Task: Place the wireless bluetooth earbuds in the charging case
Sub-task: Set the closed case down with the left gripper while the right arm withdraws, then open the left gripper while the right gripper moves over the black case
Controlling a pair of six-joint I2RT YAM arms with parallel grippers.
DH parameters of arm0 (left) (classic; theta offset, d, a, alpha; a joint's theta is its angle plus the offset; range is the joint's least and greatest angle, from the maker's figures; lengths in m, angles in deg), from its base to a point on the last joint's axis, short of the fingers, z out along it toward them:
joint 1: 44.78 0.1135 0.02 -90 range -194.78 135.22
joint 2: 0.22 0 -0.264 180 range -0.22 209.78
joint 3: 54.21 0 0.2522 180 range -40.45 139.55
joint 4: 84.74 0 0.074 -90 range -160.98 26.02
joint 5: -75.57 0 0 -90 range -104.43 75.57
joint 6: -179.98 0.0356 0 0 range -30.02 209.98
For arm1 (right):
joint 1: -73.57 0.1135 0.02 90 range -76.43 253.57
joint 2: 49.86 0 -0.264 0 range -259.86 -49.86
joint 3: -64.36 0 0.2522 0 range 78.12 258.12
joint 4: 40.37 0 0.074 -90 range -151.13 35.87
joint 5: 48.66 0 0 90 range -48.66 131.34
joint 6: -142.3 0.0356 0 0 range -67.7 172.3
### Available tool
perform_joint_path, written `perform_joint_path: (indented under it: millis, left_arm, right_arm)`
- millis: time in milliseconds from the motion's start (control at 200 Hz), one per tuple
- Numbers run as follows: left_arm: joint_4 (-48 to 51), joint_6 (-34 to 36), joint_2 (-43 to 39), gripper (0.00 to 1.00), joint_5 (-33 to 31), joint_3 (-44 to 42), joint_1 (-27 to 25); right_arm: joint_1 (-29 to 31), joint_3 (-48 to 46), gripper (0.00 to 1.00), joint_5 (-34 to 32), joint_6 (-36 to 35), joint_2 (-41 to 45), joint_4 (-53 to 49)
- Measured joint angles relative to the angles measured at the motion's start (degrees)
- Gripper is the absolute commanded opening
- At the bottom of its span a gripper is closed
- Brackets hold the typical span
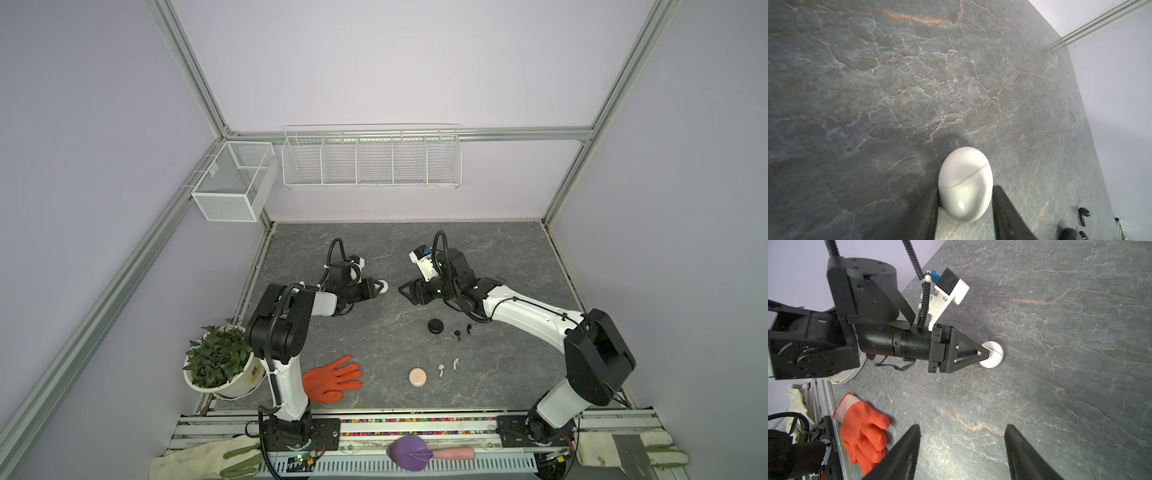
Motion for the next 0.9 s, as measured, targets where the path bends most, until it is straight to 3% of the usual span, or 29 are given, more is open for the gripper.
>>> perform_joint_path:
  millis: [355, 635, 760, 900]
  left_arm:
    - [-0.61, -0.17, 0.13, 0.46, -0.22, 0.0, 0.04]
    - [-0.35, -1.31, -3.5, 0.49, -1.57, -3.87, 0.52]
    - [1.73, -1.22, -7.45, 0.53, -2.16, -6.93, 0.52]
    - [1.97, -1.46, -12.31, 0.67, -2.56, -10.23, 0.5]
  right_arm:
    - [0.0, 0.02, 0.71, -1.07, -0.68, 0.0, -1.55]
    - [-0.63, 6.97, 0.74, -4.59, -2.86, -0.28, -15.67]
    - [-0.74, 5.11, 0.76, -7.56, -5.77, 1.29, -21.46]
    - [-0.74, 3.87, 0.76, -10.51, -8.0, 2.49, -28.65]
